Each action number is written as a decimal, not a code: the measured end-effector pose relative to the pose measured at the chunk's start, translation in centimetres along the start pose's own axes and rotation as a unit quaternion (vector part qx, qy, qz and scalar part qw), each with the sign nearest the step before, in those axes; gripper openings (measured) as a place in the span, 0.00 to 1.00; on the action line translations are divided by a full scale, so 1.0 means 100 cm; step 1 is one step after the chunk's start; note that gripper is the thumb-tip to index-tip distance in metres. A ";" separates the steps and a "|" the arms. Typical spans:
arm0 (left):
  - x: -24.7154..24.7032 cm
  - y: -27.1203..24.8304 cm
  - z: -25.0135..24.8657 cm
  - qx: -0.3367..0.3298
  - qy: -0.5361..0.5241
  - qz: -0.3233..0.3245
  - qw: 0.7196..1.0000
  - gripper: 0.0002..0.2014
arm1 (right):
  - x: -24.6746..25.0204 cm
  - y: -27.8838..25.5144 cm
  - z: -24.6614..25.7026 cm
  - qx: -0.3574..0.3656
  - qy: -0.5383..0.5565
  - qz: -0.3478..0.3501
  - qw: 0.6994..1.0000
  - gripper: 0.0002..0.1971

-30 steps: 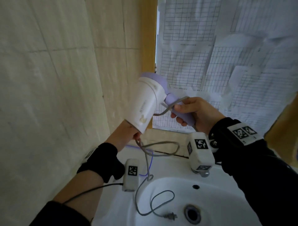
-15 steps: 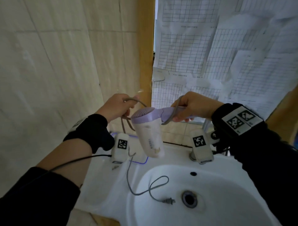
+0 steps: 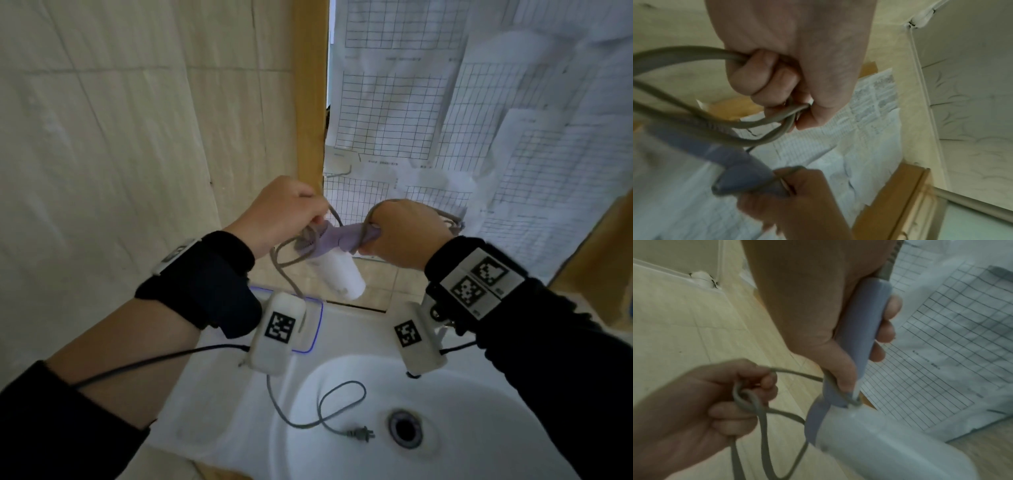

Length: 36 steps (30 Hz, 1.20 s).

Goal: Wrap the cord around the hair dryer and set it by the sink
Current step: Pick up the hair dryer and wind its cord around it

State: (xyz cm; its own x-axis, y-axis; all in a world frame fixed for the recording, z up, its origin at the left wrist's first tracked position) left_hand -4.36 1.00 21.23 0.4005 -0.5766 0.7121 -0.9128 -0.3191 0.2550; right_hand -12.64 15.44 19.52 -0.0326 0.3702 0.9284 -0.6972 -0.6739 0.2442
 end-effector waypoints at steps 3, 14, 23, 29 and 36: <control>-0.012 -0.011 -0.018 -0.029 -0.053 0.032 0.998 0.14 | -0.004 0.005 -0.007 -0.023 0.053 -0.046 0.997 0.12; -0.054 -0.032 -0.008 -0.023 -0.234 0.083 0.968 0.11 | 0.006 0.008 -0.021 -0.098 0.452 -0.124 0.878 0.06; -0.059 -0.021 0.019 -0.002 -0.287 0.074 0.955 0.13 | 0.012 0.006 -0.032 -0.101 0.651 -0.115 0.744 0.02; -0.053 -0.015 0.046 0.066 -0.335 0.067 0.938 0.13 | 0.023 0.002 -0.037 -0.032 0.770 -0.054 0.635 0.15; -0.024 -0.004 0.078 0.137 -0.327 -0.034 0.935 0.13 | 0.048 -0.010 -0.061 0.054 0.721 0.086 0.685 0.24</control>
State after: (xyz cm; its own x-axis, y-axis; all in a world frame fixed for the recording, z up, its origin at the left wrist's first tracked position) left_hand -4.37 -3.34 14.35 0.5016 -0.8559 0.1262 -0.8647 -0.5003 0.0438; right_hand -16.45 21.80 21.99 -0.8360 0.4737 -0.2770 -0.5395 -0.8017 0.2574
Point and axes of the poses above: each hand's wrist, its own y-axis towards the middle knuckle, its own x-axis out of the back of the hand, z = x × y, the point moved 3 cm from there along y, towards the middle knuckle, and after that the axes turned 15 degrees about y, right-handed, at the moved point
